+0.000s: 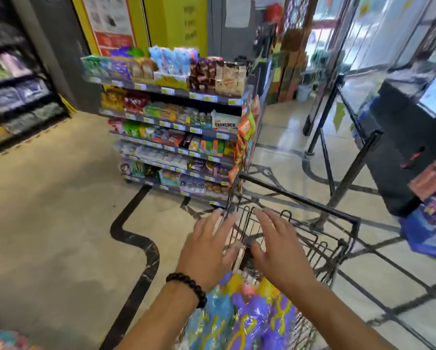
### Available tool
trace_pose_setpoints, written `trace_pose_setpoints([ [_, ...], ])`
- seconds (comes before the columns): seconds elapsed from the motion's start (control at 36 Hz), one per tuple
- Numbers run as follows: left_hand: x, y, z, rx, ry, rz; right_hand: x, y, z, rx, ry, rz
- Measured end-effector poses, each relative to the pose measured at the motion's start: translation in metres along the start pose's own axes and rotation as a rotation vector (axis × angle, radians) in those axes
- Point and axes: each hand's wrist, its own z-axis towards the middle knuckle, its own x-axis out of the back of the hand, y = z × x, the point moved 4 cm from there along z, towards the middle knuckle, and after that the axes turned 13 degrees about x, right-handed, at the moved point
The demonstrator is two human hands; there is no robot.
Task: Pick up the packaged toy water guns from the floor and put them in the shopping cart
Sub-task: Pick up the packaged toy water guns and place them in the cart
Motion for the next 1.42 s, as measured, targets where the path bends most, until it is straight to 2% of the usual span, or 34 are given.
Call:
trace_pose_setpoints([
  [0.22, 0.073, 0.01, -0.031, 0.169, 0.153, 0.178, 0.04, -0.023, 0.032, 0.263, -0.064, 0.015],
  [0.36, 0.096, 0.018, -0.076, 0.364, 0.254, 0.278, 0.055, -0.036, 0.028, 0.381, -0.185, 0.068],
  [0.44, 0.111, 0.026, -0.116, 0.46, 0.258, 0.322, 0.058, -0.05, 0.02, 0.473, -0.237, 0.082],
  [0.56, 0.129, 0.026, -0.182, 0.615, 0.27, 0.409, 0.059, -0.09, 0.005, 0.623, -0.302, 0.108],
  [0.72, 0.166, 0.022, -0.308, 0.84, 0.314, 0.472, 0.064, -0.189, -0.046, 0.898, -0.352, 0.124],
  [1.03, 0.204, 0.075, -0.624, 1.321, 0.367, 0.681, 0.104, -0.371, -0.248, 1.384, -0.448, 0.137],
  [1.22, 0.2, 0.157, -0.843, 1.557, 0.388, 0.704, 0.141, -0.436, -0.421, 1.598, -0.549, 0.168],
  [1.42, 0.191, 0.263, -1.031, 1.819, 0.411, 0.702, 0.182, -0.483, -0.571, 1.786, -0.544, 0.165],
])
